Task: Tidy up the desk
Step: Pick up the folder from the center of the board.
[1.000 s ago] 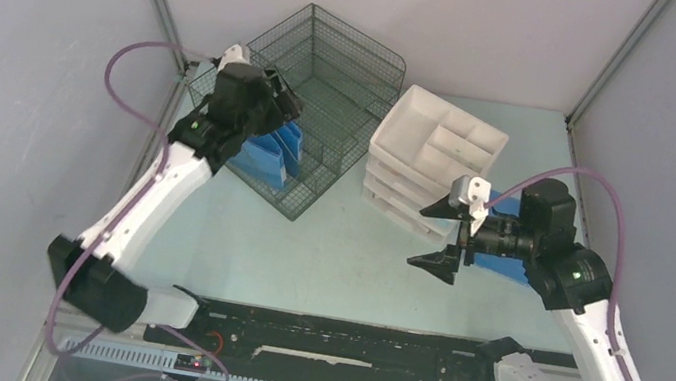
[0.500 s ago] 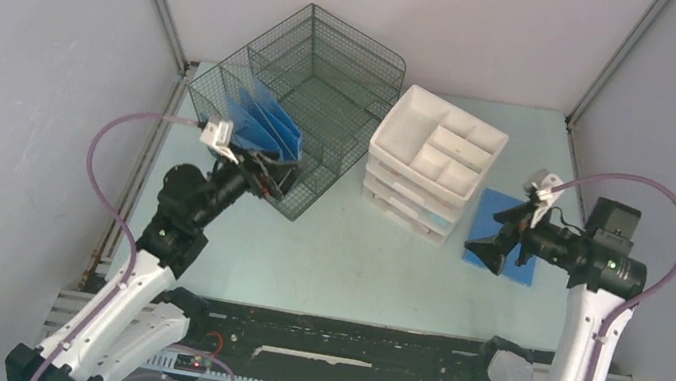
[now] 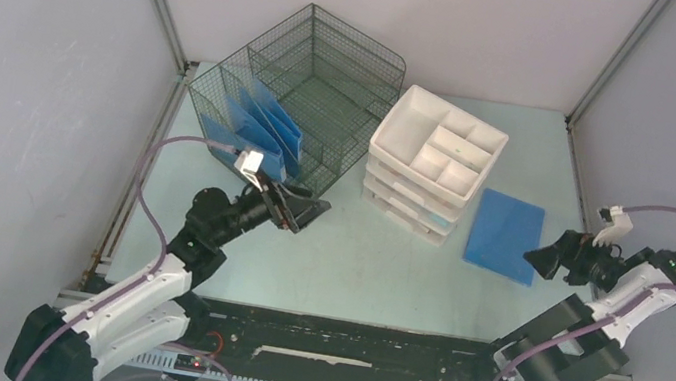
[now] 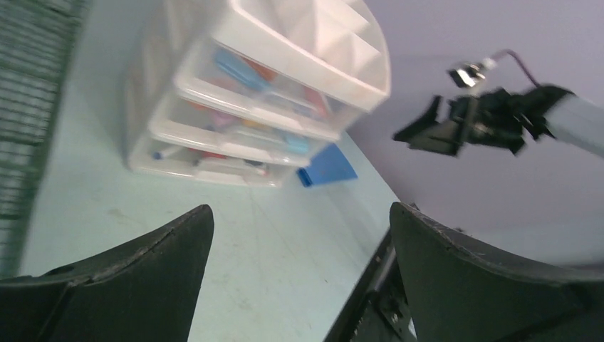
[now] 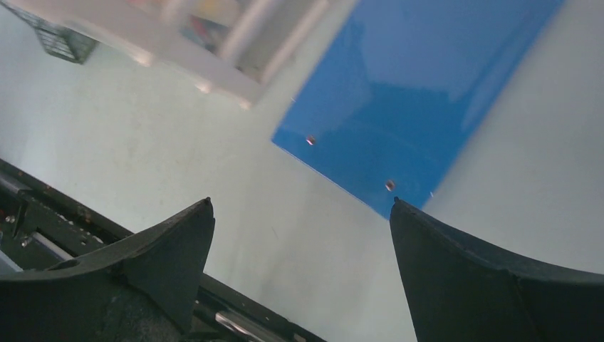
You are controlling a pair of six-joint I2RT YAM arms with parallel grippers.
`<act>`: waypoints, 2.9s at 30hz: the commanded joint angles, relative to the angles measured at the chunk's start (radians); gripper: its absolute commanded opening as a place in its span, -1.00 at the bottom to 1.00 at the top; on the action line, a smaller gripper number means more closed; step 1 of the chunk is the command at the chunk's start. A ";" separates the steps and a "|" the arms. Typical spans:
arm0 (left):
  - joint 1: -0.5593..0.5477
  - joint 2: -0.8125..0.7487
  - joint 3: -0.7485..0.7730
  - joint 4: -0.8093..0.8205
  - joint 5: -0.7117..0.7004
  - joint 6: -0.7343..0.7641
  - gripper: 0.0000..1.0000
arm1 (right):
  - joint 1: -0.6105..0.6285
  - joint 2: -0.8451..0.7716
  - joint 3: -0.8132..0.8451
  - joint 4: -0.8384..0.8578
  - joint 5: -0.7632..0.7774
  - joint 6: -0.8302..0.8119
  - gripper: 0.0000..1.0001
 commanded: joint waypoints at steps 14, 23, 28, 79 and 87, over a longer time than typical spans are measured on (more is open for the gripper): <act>-0.393 0.173 0.031 0.133 -0.340 0.178 1.00 | 0.015 0.277 -0.184 0.554 0.214 0.286 0.99; -0.452 0.305 0.035 0.252 -0.325 0.167 1.00 | 0.111 0.420 -0.162 0.542 0.186 0.303 0.85; -0.456 0.302 0.017 0.264 -0.325 0.179 1.00 | 0.153 0.471 -0.132 0.493 0.181 0.268 0.63; -0.455 0.246 -0.031 0.266 -0.368 0.250 1.00 | 0.281 0.581 0.241 0.454 -0.028 0.726 -0.34; -0.454 0.236 -0.052 0.280 -0.374 0.234 1.00 | 0.282 0.603 0.242 0.528 0.034 0.825 -1.00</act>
